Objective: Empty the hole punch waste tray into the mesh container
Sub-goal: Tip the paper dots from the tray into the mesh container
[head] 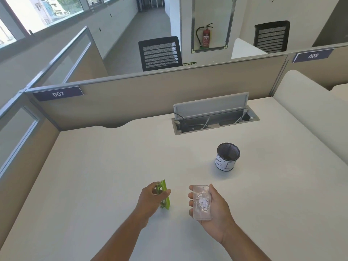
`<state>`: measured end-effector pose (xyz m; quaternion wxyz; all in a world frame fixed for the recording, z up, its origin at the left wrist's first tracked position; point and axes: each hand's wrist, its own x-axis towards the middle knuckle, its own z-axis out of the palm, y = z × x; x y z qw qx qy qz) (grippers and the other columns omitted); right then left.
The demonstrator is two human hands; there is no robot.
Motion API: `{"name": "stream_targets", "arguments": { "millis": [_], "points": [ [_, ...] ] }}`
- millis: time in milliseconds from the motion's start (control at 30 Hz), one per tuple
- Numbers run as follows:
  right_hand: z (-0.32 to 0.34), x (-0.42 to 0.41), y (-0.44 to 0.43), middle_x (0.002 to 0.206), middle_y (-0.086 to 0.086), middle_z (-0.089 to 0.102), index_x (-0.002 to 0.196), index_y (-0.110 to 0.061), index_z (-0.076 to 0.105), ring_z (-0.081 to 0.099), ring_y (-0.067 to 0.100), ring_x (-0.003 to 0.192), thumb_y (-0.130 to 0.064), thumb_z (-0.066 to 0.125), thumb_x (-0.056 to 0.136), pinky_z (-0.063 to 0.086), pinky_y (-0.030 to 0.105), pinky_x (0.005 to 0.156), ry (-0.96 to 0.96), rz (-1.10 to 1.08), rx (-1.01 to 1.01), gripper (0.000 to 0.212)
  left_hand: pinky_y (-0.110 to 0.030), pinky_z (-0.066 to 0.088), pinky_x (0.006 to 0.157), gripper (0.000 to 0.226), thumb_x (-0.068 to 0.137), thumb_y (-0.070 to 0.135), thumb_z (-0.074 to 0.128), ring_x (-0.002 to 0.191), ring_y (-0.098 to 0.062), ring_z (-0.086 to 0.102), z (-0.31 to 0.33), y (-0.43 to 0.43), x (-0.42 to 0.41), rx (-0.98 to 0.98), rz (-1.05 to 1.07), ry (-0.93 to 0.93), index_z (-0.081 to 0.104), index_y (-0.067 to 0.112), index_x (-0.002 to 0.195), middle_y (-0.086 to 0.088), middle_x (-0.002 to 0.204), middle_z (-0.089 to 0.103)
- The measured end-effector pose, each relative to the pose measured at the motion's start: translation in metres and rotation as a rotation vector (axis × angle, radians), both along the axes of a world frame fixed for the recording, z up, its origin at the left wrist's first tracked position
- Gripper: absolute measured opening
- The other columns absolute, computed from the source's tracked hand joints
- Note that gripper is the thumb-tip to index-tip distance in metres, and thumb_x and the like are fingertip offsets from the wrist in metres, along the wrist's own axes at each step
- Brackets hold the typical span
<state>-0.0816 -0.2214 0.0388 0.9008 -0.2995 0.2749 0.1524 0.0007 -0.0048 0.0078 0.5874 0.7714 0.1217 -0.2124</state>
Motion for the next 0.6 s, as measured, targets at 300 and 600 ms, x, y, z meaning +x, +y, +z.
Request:
{"name": "stream_targets", "arguments": {
  "millis": [300,600],
  "points": [
    [0.000,-0.003,-0.002,0.088,0.014,0.074,0.116,-0.002,0.078,0.065,0.024,0.067,-0.052,0.038,0.106,0.052,0.036,0.061,0.014,-0.020,-0.013,0.064,-0.034,0.047,0.079,0.037,0.093,0.028,0.087,0.089,-0.024,0.062,-0.008,-0.004,0.018,0.080,-0.043,0.104,0.071,0.013,0.122,-0.012,0.108,0.070],
    [0.003,0.000,-0.005,0.088,0.016,0.073,0.119,-0.001,0.076,0.065,0.026,0.066,-0.060,0.041,0.102,0.052,0.036,0.059,0.011,-0.009,-0.010,0.071,-0.028,0.035,0.058,0.021,0.094,0.025,0.085,0.063,-0.014,0.045,-0.007,-0.003,0.044,0.182,-0.105,0.181,0.071,0.010,0.095,0.000,0.077,0.054]
  ]
}}
